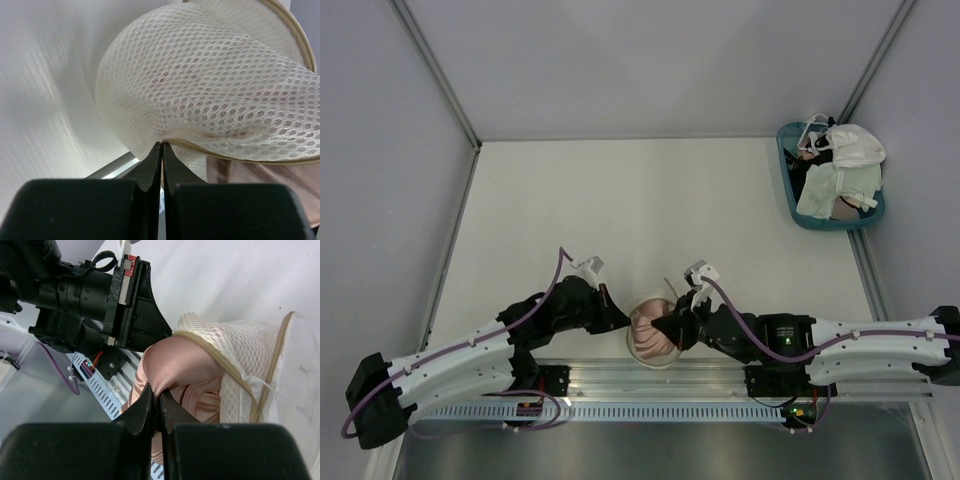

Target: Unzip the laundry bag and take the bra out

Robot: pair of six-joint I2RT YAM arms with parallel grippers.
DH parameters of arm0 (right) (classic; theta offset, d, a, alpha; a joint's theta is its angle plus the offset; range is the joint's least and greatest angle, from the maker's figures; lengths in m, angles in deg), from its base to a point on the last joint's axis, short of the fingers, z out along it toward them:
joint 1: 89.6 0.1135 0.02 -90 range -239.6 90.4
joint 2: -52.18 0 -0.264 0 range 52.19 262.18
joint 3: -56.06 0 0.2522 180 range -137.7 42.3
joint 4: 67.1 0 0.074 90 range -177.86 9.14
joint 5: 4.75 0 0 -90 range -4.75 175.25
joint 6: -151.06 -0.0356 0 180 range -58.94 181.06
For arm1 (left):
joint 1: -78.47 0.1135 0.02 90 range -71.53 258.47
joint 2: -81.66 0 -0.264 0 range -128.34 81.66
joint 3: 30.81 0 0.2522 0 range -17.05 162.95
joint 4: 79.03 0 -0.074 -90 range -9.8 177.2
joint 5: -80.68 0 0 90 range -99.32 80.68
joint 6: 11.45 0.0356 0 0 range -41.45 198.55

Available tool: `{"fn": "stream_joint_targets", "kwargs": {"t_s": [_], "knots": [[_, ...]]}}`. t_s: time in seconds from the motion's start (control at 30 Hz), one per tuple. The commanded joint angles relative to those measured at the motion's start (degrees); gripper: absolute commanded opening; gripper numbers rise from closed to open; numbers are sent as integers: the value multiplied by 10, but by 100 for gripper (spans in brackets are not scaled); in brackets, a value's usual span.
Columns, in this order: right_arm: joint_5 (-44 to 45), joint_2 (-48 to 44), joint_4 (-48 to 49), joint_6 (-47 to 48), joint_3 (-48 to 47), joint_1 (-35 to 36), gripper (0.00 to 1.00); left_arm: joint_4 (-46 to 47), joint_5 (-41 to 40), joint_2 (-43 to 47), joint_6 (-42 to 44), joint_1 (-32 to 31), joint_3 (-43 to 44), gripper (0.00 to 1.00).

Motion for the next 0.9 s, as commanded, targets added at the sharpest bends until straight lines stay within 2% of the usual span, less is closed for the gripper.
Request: {"fn": "stream_joint_targets", "kwargs": {"t_s": [0.0,0.17,0.3,0.4,0.6,0.67,0.73,0.77,0.87], "knots": [[16,-49,56,35,12,3,0,9,-3,-11,-3,-3,23,2],[99,-87,49,74,-15,3,0,17,-5,-8,-4,-2,16,2],[199,-112,33,111,-54,3,1,19,1,-24,-3,-2,20,2],[235,-128,55,144,-61,3,1,26,4,-30,-3,-3,20,2],[228,-164,144,190,-53,3,0,32,6,-32,-3,-3,18,2],[271,-174,153,210,-59,3,0,33,5,-32,-3,-2,18,2],[320,-163,127,236,-103,2,0,32,6,-31,-2,-3,19,2],[373,-144,95,246,-123,2,1,32,6,-32,-1,-2,20,2],[456,-101,75,312,-190,2,0,32,6,-33,-1,-2,20,2]]}}
